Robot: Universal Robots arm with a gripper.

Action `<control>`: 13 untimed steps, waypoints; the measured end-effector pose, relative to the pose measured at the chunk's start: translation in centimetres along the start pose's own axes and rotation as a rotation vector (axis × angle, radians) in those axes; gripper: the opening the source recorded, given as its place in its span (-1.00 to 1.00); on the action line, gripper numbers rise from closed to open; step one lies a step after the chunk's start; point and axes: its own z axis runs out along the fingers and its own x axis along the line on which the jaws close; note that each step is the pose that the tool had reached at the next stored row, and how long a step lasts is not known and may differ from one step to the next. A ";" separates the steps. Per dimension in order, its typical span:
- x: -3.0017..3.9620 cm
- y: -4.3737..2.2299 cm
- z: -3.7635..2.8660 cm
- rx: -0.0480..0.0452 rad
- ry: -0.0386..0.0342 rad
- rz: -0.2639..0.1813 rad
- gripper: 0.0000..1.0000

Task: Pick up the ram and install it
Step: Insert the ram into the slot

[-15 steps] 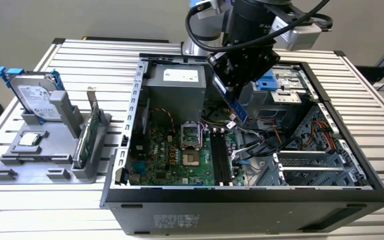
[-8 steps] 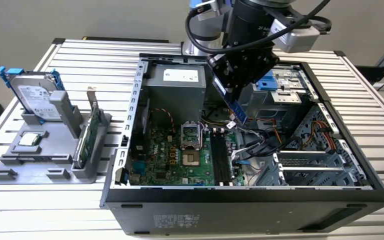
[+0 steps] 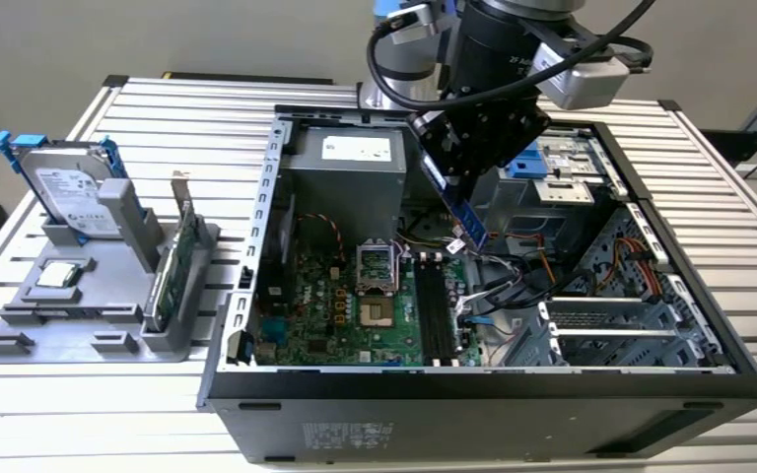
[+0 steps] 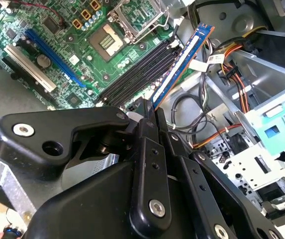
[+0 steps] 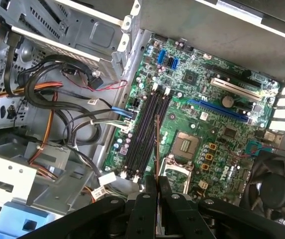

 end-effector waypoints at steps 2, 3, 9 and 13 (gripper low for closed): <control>0.03 0.01 0.07 0.0003 -0.0007 0.002 -1.00; 0.03 0.01 0.07 0.0003 -0.0007 0.002 -1.00; 0.04 0.00 0.15 0.0011 -0.0017 0.002 -1.00; 0.06 0.00 0.26 0.0007 -0.0019 0.002 -1.00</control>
